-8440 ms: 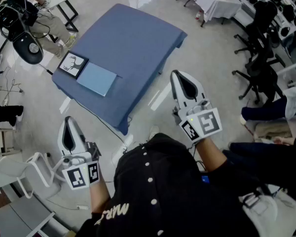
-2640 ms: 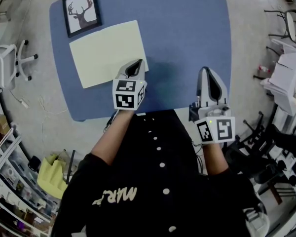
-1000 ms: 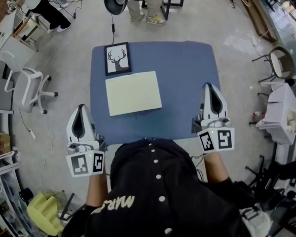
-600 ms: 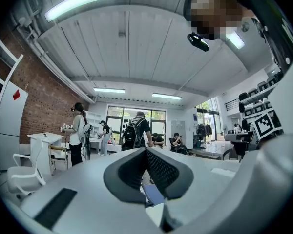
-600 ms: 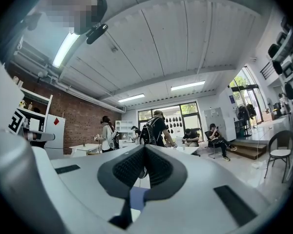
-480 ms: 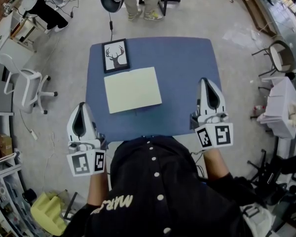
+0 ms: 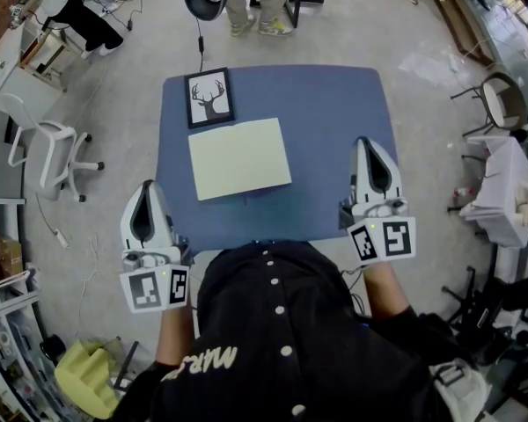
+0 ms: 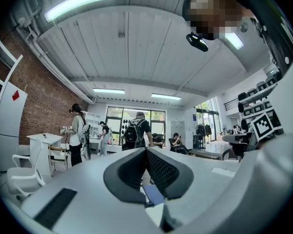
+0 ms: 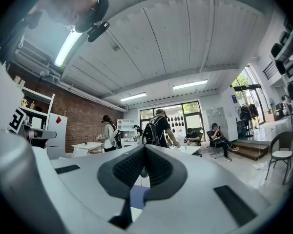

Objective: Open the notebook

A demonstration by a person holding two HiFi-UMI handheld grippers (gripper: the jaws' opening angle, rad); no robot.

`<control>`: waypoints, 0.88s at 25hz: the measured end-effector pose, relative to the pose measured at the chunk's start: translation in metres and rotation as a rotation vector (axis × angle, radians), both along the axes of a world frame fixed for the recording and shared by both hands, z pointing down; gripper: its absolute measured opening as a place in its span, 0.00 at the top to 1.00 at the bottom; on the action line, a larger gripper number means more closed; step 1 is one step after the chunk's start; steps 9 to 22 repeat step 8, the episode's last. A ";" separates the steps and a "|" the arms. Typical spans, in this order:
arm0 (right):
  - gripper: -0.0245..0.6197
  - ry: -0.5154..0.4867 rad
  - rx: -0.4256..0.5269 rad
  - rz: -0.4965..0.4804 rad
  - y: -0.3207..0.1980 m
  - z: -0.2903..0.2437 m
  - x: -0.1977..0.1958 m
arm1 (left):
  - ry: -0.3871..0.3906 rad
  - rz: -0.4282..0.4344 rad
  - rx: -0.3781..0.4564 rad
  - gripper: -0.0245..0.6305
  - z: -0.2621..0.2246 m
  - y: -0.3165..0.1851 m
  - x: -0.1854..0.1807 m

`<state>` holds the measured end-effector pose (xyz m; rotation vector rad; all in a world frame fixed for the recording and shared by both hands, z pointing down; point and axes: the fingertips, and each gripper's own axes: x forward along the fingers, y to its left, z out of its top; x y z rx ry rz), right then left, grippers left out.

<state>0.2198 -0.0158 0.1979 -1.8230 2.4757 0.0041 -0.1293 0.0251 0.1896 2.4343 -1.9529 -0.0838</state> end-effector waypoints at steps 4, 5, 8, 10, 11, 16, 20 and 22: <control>0.96 0.005 -0.001 0.004 0.001 0.000 -0.003 | 0.000 0.001 0.003 0.96 0.000 0.001 -0.003; 0.96 0.005 -0.001 0.004 0.001 0.000 -0.004 | -0.001 0.001 0.003 0.96 0.000 0.001 -0.003; 0.96 0.003 -0.002 0.002 0.000 -0.001 -0.004 | -0.001 0.002 0.004 0.96 -0.001 -0.001 -0.002; 0.96 0.003 -0.002 0.002 0.000 -0.001 -0.004 | -0.001 0.002 0.004 0.96 -0.001 -0.001 -0.002; 0.96 0.003 -0.002 0.002 0.000 -0.001 -0.004 | -0.001 0.002 0.004 0.96 -0.001 -0.001 -0.002; 0.96 0.003 -0.002 0.002 0.000 -0.001 -0.004 | -0.001 0.002 0.004 0.96 -0.001 -0.001 -0.002; 0.96 0.003 -0.002 0.002 0.000 -0.001 -0.004 | -0.001 0.002 0.004 0.96 -0.001 -0.001 -0.002; 0.96 0.003 -0.002 0.002 0.000 -0.001 -0.004 | -0.001 0.002 0.004 0.96 -0.001 -0.001 -0.002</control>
